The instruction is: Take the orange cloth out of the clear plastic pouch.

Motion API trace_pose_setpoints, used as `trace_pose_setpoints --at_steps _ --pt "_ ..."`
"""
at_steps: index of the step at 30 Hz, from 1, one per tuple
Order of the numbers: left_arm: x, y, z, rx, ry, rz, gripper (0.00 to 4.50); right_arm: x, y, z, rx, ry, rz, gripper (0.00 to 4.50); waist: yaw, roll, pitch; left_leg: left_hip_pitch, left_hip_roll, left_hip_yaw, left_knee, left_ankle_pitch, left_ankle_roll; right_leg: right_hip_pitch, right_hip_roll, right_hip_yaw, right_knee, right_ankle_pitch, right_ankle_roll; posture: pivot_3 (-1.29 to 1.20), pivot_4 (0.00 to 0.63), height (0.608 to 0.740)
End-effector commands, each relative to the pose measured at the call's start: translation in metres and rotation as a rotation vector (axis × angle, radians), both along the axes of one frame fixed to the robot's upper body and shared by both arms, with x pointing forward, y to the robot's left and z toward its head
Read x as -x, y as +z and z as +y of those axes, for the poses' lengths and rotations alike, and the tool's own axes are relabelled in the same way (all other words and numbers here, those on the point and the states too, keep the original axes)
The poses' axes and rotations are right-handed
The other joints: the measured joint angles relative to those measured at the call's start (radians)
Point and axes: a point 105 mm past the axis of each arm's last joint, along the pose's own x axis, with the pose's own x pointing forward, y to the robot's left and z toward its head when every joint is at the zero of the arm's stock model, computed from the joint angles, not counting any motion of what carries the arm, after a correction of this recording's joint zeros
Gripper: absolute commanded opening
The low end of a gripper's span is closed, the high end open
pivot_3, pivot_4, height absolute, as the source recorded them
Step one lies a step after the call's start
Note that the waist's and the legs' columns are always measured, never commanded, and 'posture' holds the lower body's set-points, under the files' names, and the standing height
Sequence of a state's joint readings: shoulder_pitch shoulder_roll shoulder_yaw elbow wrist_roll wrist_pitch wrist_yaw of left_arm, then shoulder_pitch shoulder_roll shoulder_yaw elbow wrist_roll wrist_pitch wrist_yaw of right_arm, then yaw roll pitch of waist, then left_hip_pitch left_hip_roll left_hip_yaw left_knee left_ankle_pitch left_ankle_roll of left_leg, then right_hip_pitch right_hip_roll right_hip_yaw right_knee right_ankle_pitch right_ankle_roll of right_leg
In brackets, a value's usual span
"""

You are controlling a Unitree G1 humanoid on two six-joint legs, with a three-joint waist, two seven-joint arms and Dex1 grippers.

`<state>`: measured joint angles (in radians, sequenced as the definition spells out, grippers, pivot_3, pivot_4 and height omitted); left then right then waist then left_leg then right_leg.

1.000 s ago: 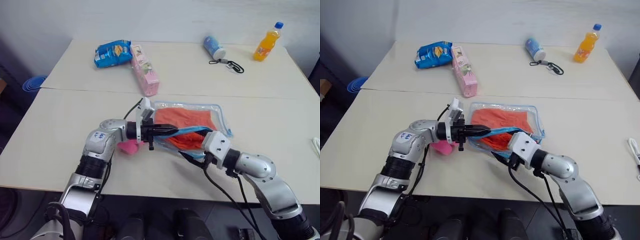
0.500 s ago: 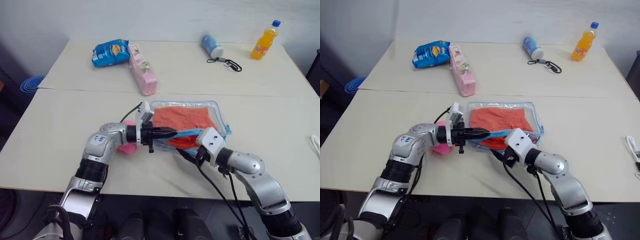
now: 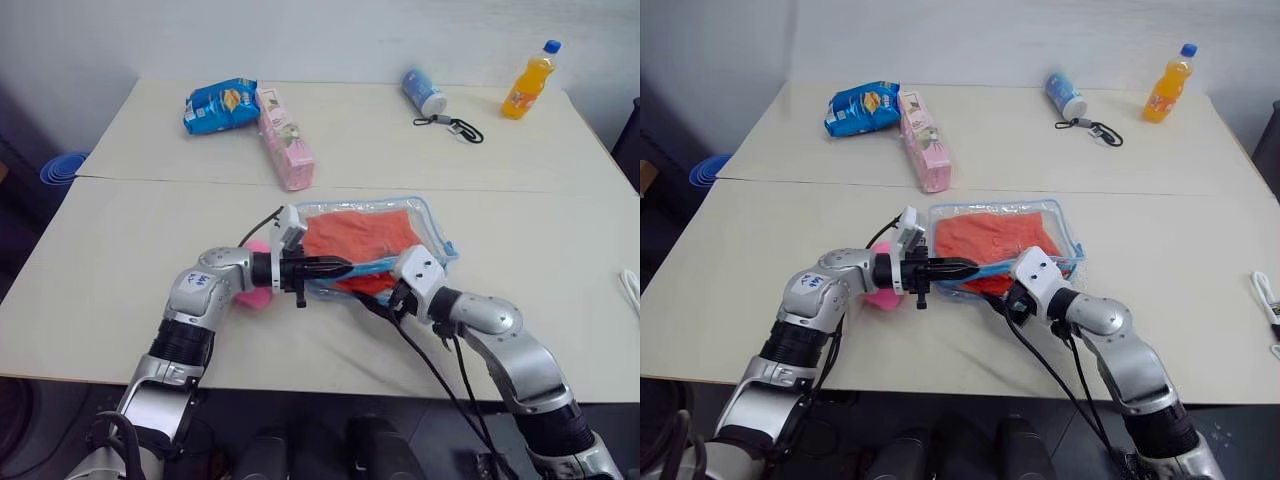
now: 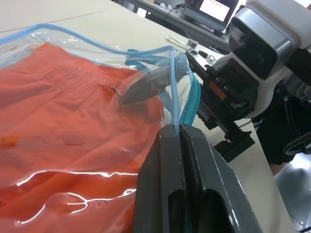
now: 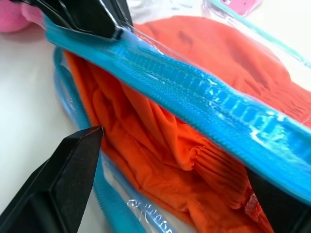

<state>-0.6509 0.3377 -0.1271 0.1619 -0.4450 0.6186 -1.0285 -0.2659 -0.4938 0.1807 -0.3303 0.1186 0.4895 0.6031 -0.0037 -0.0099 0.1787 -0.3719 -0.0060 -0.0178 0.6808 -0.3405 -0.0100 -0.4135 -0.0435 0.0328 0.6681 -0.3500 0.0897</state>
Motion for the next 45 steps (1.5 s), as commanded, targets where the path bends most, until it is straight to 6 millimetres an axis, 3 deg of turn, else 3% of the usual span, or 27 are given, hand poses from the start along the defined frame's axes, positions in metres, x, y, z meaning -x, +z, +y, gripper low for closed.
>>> trace_pose_setpoints --at_steps 1,4,13,15,20,25,29,34,40,45 --pt "0.006 0.008 -0.002 0.016 -0.035 -0.045 0.0 -0.003 0.003 0.006 0.018 0.021 -0.041 4.32 0.0 0.0 0.0 0.0 0.0 0.0 0.0 0.0 0.0 0.0 0.0 0.0 0.0 0.0 0.0 0.0 0.15 0.74" --pt "0.006 0.009 -0.002 0.019 -0.035 -0.044 0.0 -0.002 -0.003 0.009 0.036 0.039 -0.013 3.64 -0.001 0.0 0.0 0.0 0.0 0.0 0.0 0.0 0.0 0.0 0.0 0.0 0.0 0.0 0.0 0.0 0.15 0.74" --pt "0.002 0.017 -0.003 0.073 -0.01 -0.013 0.0 -0.004 -0.004 0.004 0.107 0.072 -0.026 0.47 0.0 0.0 0.0 0.0 0.0 0.0 0.0 0.0 0.0 0.0 0.0 0.0 0.0 0.0 0.0 0.0 0.15 0.74" --pt "0.001 0.017 -0.003 0.082 -0.002 -0.004 0.0 -0.005 -0.001 0.001 0.112 0.081 -0.042 0.09 0.0 0.0 0.0 0.0 0.0 0.0 0.0 0.0 0.0 0.0 0.0 0.0 0.0 0.0 0.0 0.0 0.15 0.74" --pt "-0.002 0.017 -0.002 0.081 0.024 0.002 0.0 0.0 0.01 -0.004 0.124 0.16 -0.07 0.09 0.0 0.0 0.0 0.0 0.0 0.0 0.0 0.0 0.0 0.0 0.0 0.0 0.0 0.0 0.0 0.0 0.15 0.74" --pt "-0.011 0.014 0.0 0.081 0.084 0.019 0.0 0.023 0.025 -0.008 0.188 0.372 -0.149 0.09 0.002 0.0 0.0 0.0 0.0 0.0 0.001 0.0 0.0 0.001 0.0 0.0 -0.001 0.0 0.0 0.0 0.15 0.74" --pt "-0.015 0.009 0.004 0.058 0.122 0.039 0.0 0.038 0.037 -0.027 0.237 0.459 -0.192 0.09 0.003 0.0 0.0 0.0 0.0 0.0 0.001 0.0 0.0 0.001 0.0 0.0 -0.001 0.0 0.0 0.0 0.15 0.74" --pt "-0.018 0.008 0.009 0.068 0.156 0.066 0.0 0.069 0.041 -0.041 0.204 0.563 -0.129 0.09 0.005 0.0 0.0 0.0 0.0 0.0 0.001 0.0 0.001 0.002 0.0 -0.001 -0.003 0.0 0.0 0.0 0.15 0.74" --pt "-0.024 0.01 0.011 0.075 0.191 0.075 0.0 0.089 0.043 -0.046 0.167 0.576 -0.104 0.09 0.005 0.0 0.0 0.001 0.0 0.0 0.001 0.0 0.001 0.003 0.0 -0.001 -0.003 0.0 0.0 0.0 0.15 0.74" --pt "-0.025 0.01 0.015 0.082 0.207 0.081 0.0 0.111 0.066 -0.047 -0.014 0.535 -0.02 0.09 0.009 0.0 0.0 0.001 0.0 0.0 0.001 0.0 0.001 0.003 0.0 0.0 -0.003 0.0 0.0 0.0 0.15 0.74"
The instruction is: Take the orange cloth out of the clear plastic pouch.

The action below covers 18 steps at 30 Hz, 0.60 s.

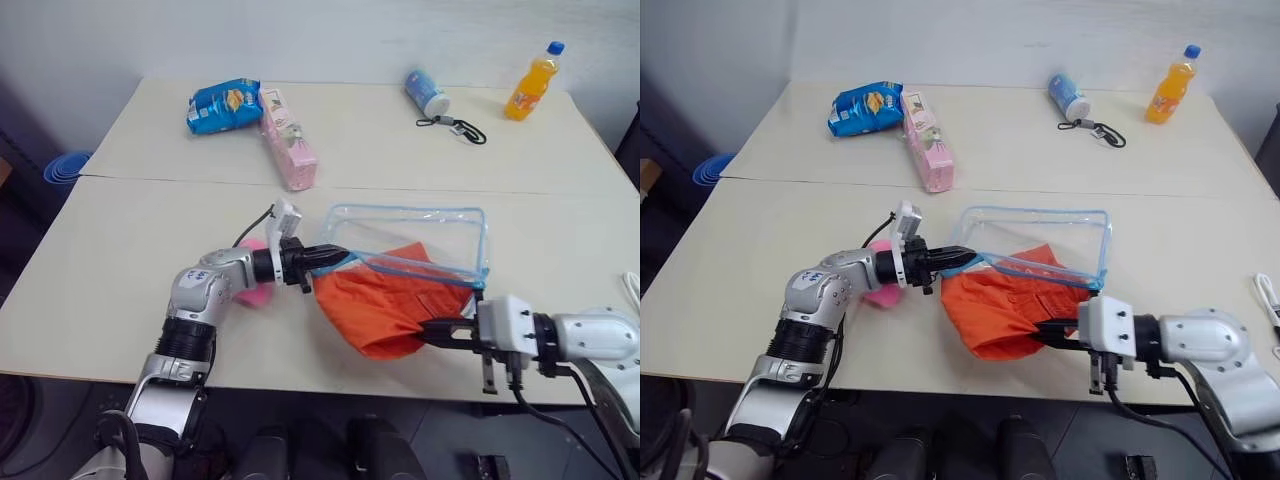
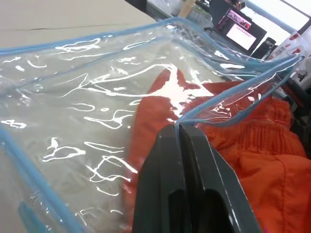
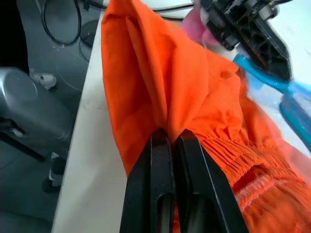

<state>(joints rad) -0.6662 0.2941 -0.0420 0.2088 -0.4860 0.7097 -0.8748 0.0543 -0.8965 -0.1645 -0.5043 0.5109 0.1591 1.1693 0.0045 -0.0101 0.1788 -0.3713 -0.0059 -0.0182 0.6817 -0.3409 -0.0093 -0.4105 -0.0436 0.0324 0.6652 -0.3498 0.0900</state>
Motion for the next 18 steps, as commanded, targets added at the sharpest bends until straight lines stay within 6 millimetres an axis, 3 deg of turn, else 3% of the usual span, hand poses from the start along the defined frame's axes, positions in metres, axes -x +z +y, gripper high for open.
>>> trace_pose_setpoints --at_steps 1,5,8,11,18 --pt "-0.004 0.013 0.006 0.03 0.029 -0.034 0.0 0.017 0.031 0.007 -0.134 0.002 0.04 0.09 0.0 0.0 0.0 0.0 0.0 0.0 0.0 0.0 0.0 0.0 0.0 0.0 0.0 0.0 0.0 0.0 0.15 0.74" --pt "-0.001 0.027 -0.006 0.112 -0.006 -0.026 0.0 0.015 0.027 0.013 -0.164 -0.027 0.026 0.09 0.002 0.0 0.0 0.001 0.0 0.0 0.0 0.0 0.0 0.001 0.0 0.0 0.0 0.0 0.0 0.0 0.15 0.74" --pt "0.004 0.03 -0.02 0.075 -0.044 -0.053 0.0 0.017 0.022 0.019 -0.244 -0.036 0.075 0.09 0.01 -0.001 0.0 0.0 0.0 0.0 0.0 0.0 0.0 0.001 0.0 0.0 -0.001 0.0 0.0 0.0 0.15 0.74" --pt "0.001 0.027 -0.019 0.025 -0.021 -0.076 0.0 0.022 0.03 0.016 -0.294 -0.058 0.134 0.09 0.018 -0.001 0.0 0.0 0.0 0.0 0.0 0.0 0.001 0.001 0.0 0.0 -0.001 0.0 0.001 0.0 0.15 0.74" --pt "0.0 0.017 -0.003 -0.026 0.018 -0.083 0.0 0.014 0.047 -0.036 -0.256 -0.251 0.114 0.09 0.019 -0.001 0.0 0.0 0.0 0.0 0.0 0.0 0.001 0.001 0.0 0.0 -0.001 0.0 0.001 0.0 0.15 0.74"
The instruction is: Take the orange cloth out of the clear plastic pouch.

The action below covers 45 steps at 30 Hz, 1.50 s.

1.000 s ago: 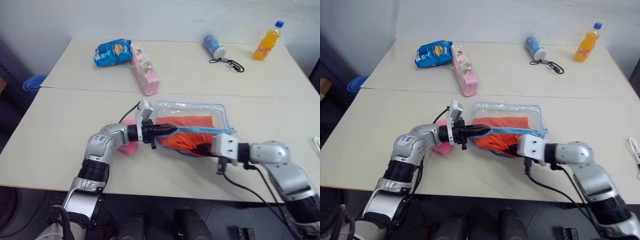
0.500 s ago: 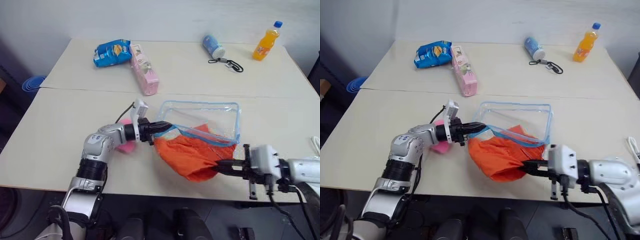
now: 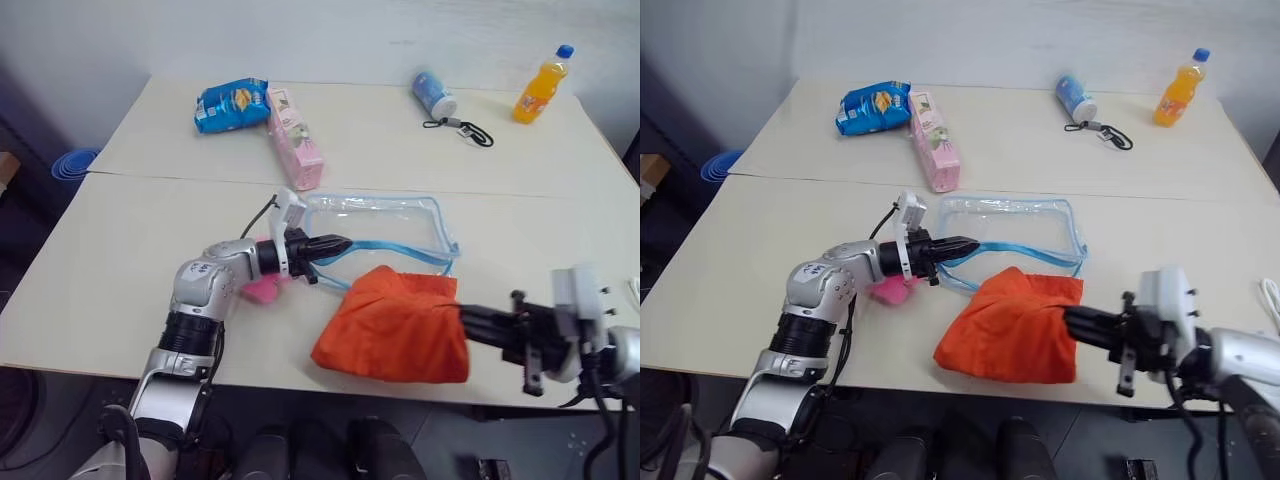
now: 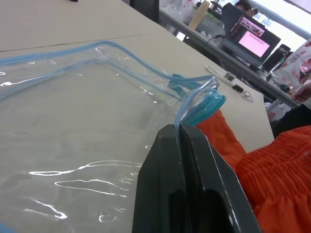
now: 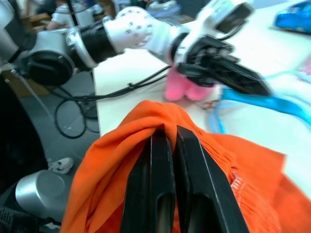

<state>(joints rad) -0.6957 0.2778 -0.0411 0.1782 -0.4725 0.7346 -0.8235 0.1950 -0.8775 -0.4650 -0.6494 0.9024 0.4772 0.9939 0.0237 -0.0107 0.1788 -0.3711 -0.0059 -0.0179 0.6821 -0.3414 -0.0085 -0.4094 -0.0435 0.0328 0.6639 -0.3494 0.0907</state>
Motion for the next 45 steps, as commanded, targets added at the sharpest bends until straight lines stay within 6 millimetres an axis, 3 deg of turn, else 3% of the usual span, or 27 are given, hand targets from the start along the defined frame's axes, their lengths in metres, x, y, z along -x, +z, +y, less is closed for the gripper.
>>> trace_pose_setpoints --at_steps 1,6,12,23,26,30,35,37,40,45 --pt "0.005 0.004 0.006 -0.017 -0.011 -0.053 0.0 0.0 0.009 -0.027 0.071 -0.07 -0.029 0.09 0.001 0.0 0.0 0.0 0.0 0.0 0.0 0.0 0.0 0.0 0.0 0.0 0.0 0.0 0.0 0.0 0.15 0.74" --pt "0.007 -0.003 0.016 -0.053 -0.007 -0.06 0.0 -0.004 0.002 -0.08 0.174 -0.217 0.003 0.09 0.002 0.0 0.0 0.0 0.0 0.001 0.0 -0.001 0.001 0.001 0.0 0.0 -0.001 0.0 0.0 0.0 0.15 0.74" --pt "0.011 -0.007 0.022 -0.073 -0.006 -0.061 0.0 -0.021 0.001 -0.144 0.225 -0.469 -0.085 0.09 -0.003 0.0 0.0 0.001 0.0 0.001 0.0 -0.001 0.001 0.001 0.0 0.001 -0.001 0.0 0.0 0.0 0.15 0.74" --pt "0.014 -0.01 0.034 -0.101 0.011 -0.065 0.0 -0.043 -0.006 -0.229 0.314 -0.936 -0.322 0.09 -0.003 0.001 0.0 0.001 0.0 0.003 0.0 0.0 0.001 0.0 0.0 0.002 0.0 0.0 0.0 0.0 0.15 0.74" --pt "0.018 -0.011 0.037 -0.11 0.001 -0.073 0.0 -0.044 -0.018 -0.224 0.269 -0.935 -0.294 0.09 -0.004 0.001 -0.001 0.001 0.0 0.003 0.0 -0.001 0.001 0.0 0.0 0.002 0.0 0.0 0.0 0.0 0.15 0.74" --pt "0.027 -0.011 0.04 -0.148 -0.049 -0.169 0.0 -0.045 -0.059 -0.183 0.273 -0.823 -0.198 0.09 -0.009 0.001 -0.001 0.001 0.001 0.002 -0.001 0.0 0.001 0.0 0.001 0.002 0.0 0.0 0.0 0.0 0.15 0.74" --pt "0.041 -0.011 0.05 -0.171 -0.108 -0.261 0.0 -0.032 -0.092 -0.149 0.271 -0.719 -0.094 0.09 -0.016 0.004 -0.002 0.002 0.0 0.003 -0.001 0.0 0.001 0.0 0.0 0.003 0.0 0.0 0.0 0.0 0.15 0.74" --pt "0.049 -0.012 0.053 -0.171 -0.148 -0.256 0.0 -0.026 -0.097 -0.144 0.226 -0.695 -0.018 0.67 -0.022 0.004 -0.002 0.002 0.001 0.002 -0.001 0.0 0.001 0.001 0.0 0.002 0.0 0.0 0.0 0.0 0.15 0.74" --pt "0.061 -0.022 0.058 -0.238 -0.218 -0.255 0.72 -0.02 -0.094 -0.148 0.282 -0.657 -0.013 1.65 -0.027 0.004 -0.002 0.002 0.001 0.001 -0.002 -0.001 0.001 0.001 0.0 0.002 0.0 0.0 0.0 0.0 0.15 0.74" --pt "0.059 -0.017 0.074 -0.221 -0.187 -0.299 2.21 -0.012 -0.077 -0.182 0.365 -0.699 -0.058 3.29 -0.024 0.004 -0.003 0.003 0.0 0.002 -0.002 -0.001 0.002 0.002 0.0 0.002 -0.001 0.0 0.0 0.0 0.15 0.74"
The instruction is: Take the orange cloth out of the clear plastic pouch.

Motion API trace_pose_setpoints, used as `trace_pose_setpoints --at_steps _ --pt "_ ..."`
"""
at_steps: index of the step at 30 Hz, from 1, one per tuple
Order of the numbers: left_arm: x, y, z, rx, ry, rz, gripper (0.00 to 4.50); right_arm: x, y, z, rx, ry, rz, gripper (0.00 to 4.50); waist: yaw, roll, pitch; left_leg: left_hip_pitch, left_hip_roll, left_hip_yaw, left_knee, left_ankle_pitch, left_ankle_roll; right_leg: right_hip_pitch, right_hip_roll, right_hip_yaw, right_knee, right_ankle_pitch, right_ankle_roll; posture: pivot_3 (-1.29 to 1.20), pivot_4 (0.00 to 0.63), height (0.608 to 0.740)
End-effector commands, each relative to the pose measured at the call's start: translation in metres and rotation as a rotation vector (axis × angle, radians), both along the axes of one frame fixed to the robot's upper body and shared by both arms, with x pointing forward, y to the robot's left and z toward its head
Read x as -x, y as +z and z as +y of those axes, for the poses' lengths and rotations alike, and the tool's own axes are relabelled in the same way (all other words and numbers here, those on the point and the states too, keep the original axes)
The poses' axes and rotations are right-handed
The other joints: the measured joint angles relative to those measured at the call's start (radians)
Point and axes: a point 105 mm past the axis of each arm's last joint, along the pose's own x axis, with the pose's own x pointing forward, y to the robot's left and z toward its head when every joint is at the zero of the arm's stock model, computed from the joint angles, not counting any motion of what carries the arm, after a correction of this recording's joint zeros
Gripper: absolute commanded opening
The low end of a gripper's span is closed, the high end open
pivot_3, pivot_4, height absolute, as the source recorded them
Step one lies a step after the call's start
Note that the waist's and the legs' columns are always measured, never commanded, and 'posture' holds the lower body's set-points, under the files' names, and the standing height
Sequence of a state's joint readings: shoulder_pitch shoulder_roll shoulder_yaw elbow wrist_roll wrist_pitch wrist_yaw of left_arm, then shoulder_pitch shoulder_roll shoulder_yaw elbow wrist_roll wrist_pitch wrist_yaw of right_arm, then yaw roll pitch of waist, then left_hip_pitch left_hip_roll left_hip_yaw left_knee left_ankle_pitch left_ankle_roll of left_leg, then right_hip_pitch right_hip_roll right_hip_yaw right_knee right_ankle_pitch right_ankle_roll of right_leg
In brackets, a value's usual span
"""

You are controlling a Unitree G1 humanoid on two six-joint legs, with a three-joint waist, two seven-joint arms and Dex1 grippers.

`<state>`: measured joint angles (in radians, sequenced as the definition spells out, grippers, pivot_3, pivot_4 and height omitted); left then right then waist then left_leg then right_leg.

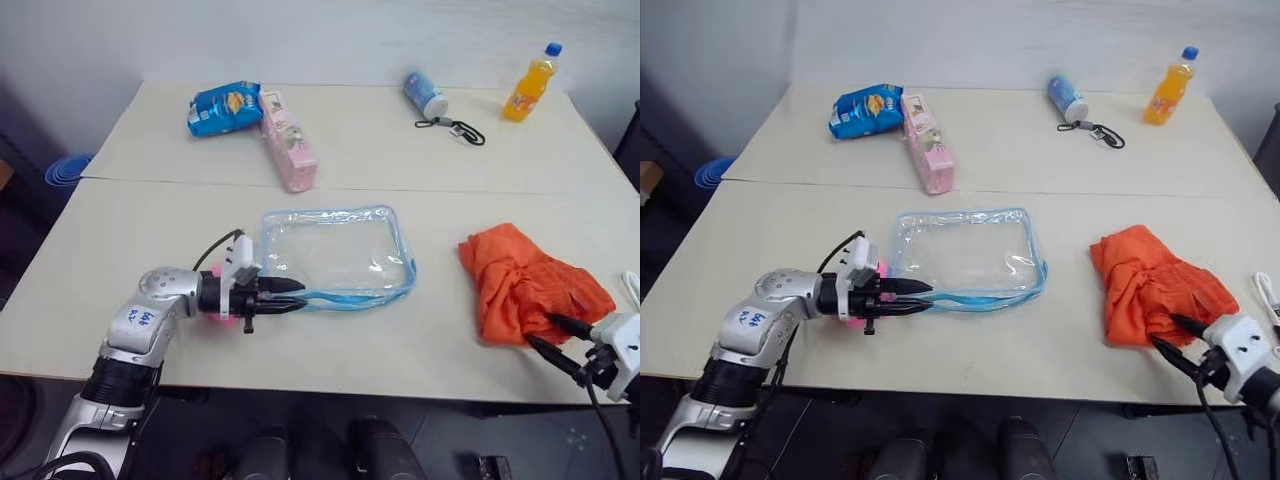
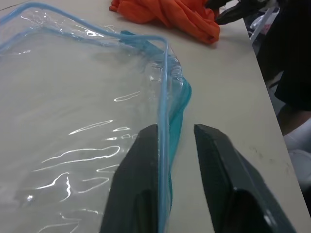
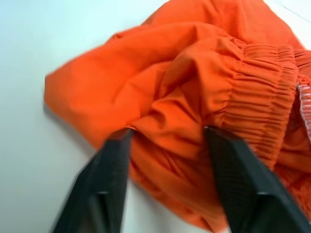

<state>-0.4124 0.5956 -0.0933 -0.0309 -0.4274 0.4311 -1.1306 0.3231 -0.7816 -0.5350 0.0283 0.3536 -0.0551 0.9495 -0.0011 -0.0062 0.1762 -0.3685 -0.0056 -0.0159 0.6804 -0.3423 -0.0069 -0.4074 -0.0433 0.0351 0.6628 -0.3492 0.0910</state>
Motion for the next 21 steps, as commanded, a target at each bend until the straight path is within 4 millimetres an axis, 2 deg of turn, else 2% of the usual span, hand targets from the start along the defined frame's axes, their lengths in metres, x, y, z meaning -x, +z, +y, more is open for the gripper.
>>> trace_pose_setpoints --at_steps 1,3,5,7,8,11,12,13,15,18,21 --pt "0.002 0.015 0.016 0.027 -0.006 -0.1 2.56 0.01 0.023 -0.029 0.067 -0.026 -0.045 3.71 0.001 0.0 0.0 0.0 0.0 0.0 0.0 0.0 0.0 0.0 0.0 0.0 0.0 0.0 0.0 0.0 0.15 0.74" --pt "0.002 0.023 0.027 0.034 -0.011 -0.167 3.15 0.015 0.032 -0.033 0.08 0.005 -0.066 4.35 0.001 0.0 0.0 0.0 0.0 0.0 0.0 0.0 0.001 0.0 0.0 0.0 -0.001 0.0 0.0 0.0 0.15 0.74" --pt "0.008 0.029 0.039 0.032 -0.033 -0.227 3.76 0.023 0.042 -0.034 0.082 0.05 -0.089 4.5 0.0 0.0 0.0 0.0 0.0 0.0 -0.001 0.0 0.001 0.0 0.0 -0.001 -0.001 0.0 0.0 0.0 0.15 0.74" --pt "0.012 0.027 0.065 -0.034 0.01 -0.279 3.76 0.029 0.059 -0.032 0.073 0.084 -0.118 4.5 -0.003 0.0 0.0 0.0 0.0 0.0 -0.001 0.0 0.001 0.0 0.0 -0.001 -0.001 0.0 0.0 0.0 0.15 0.74" --pt "0.014 0.025 0.079 -0.066 0.055 -0.291 3.76 0.031 0.066 -0.023 0.047 0.119 -0.125 4.5 -0.006 0.0 0.0 0.001 0.0 0.001 -0.002 -0.001 0.001 0.0 0.0 0.0 -0.001 0.0 0.0 0.0 0.15 0.74" --pt "0.023 0.015 0.101 -0.137 0.123 -0.304 3.76 0.034 0.076 0.007 -0.027 0.226 -0.116 4.5 -0.021 0.001 0.0 0.003 0.001 0.001 -0.007 -0.003 0.006 0.0 0.0 0.001 -0.002 0.0 0.0 0.0 0.15 0.74" --pt "0.029 0.01 0.108 -0.154 0.143 -0.3 3.76 0.035 0.074 0.027 -0.041 0.292 -0.107 4.5 -0.022 0.001 0.0 0.004 0.001 0.0 -0.007 -0.003 0.006 0.001 0.0 0.001 -0.002 0.0 0.0 0.0 0.15 0.74" --pt "0.037 0.003 0.116 -0.165 0.17 -0.289 3.76 0.036 0.064 0.054 -0.061 0.384 -0.077 4.5 -0.026 0.001 -0.001 0.004 0.001 0.0 -0.007 -0.003 0.006 0.001 0.0 0.0 -0.002 0.0 0.0 0.0 0.15 0.74" --pt "0.048 -0.007 0.126 -0.183 0.212 -0.282 3.76 0.039 0.048 0.088 -0.101 0.494 -0.039 4.5 -0.027 -0.002 0.0 0.008 0.001 0.0 -0.012 -0.003 0.006 0.004 -0.001 0.001 -0.002 0.0 -0.001 0.0 0.15 0.74" --pt "0.059 -0.027 0.131 -0.237 0.249 -0.293 3.76 0.035 0.025 0.108 -0.144 0.519 -0.038 4.5 -0.023 -0.003 0.0 0.017 0.002 -0.002 -0.017 -0.003 0.005 0.013 -0.001 -0.002 -0.007 -0.002 -0.003 0.0 0.15 0.74" --pt "0.06 -0.026 0.128 -0.21 0.297 -0.295 3.76 0.026 0.008 0.104 -0.138 0.469 -0.072 4.5 -0.012 -0.002 0.0 0.016 -0.001 -0.001 -0.017 -0.004 0.007 0.015 -0.005 -0.002 -0.01 -0.002 -0.003 0.0 0.15 0.74"
